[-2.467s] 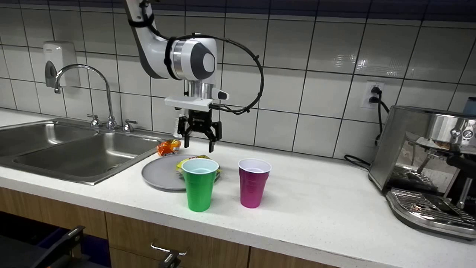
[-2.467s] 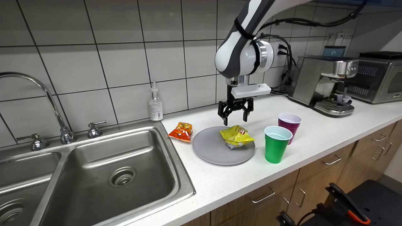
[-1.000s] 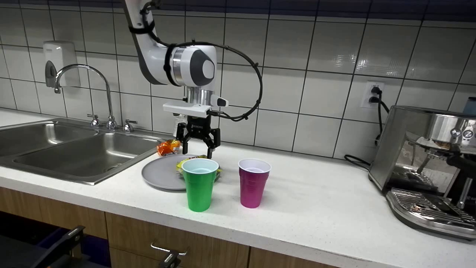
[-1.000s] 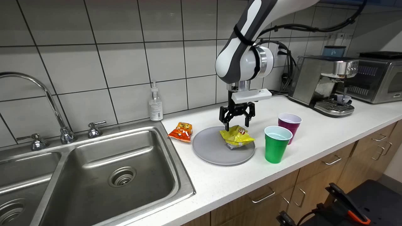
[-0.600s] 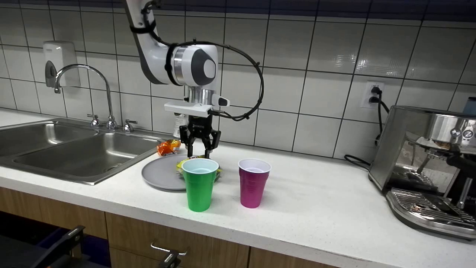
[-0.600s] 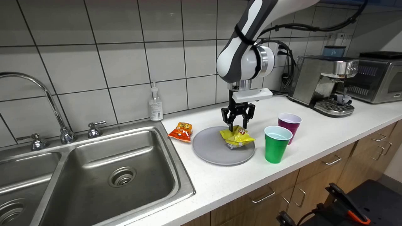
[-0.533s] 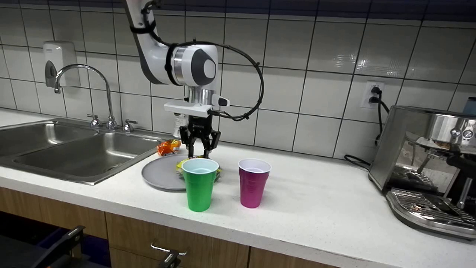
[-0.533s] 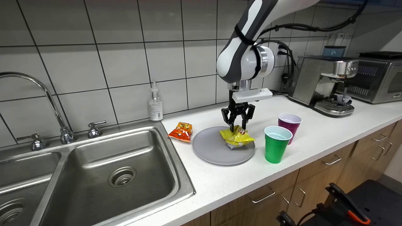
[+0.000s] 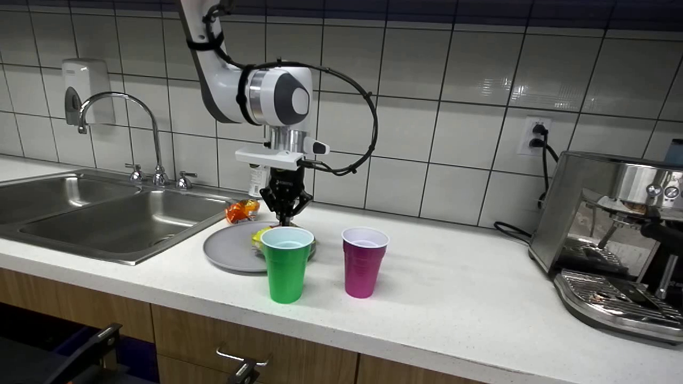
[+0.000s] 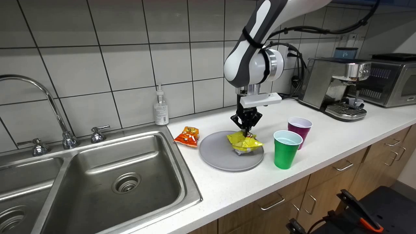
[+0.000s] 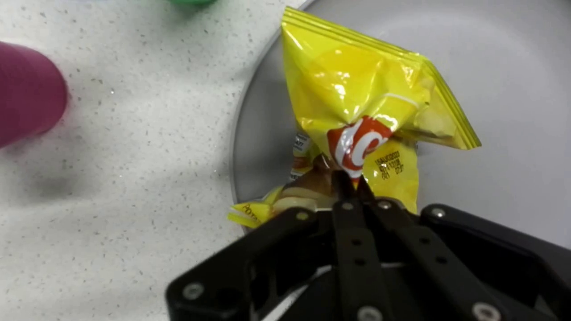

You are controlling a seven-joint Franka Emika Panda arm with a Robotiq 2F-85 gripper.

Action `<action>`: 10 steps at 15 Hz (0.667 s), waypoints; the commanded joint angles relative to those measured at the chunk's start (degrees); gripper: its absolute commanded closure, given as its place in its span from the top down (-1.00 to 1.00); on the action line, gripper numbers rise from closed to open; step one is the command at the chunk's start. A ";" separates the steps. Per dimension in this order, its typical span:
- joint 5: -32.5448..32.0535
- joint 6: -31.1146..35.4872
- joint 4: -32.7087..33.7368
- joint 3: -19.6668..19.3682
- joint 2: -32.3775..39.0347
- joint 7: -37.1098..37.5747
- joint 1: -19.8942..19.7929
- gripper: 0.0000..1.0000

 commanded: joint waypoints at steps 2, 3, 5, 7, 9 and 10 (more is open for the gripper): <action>-0.33 0.21 0.61 0.01 0.31 1.26 0.30 -1.00; -0.48 0.14 0.59 -0.03 0.16 1.29 0.37 -1.00; -0.48 0.01 0.73 -0.04 -0.05 1.25 0.35 -1.00; -0.94 -0.10 1.55 -0.48 0.29 2.09 0.57 -1.00; -0.95 0.06 2.60 -0.79 0.58 2.91 0.50 -1.00; -0.93 0.04 3.34 -0.98 0.71 3.29 0.41 -1.00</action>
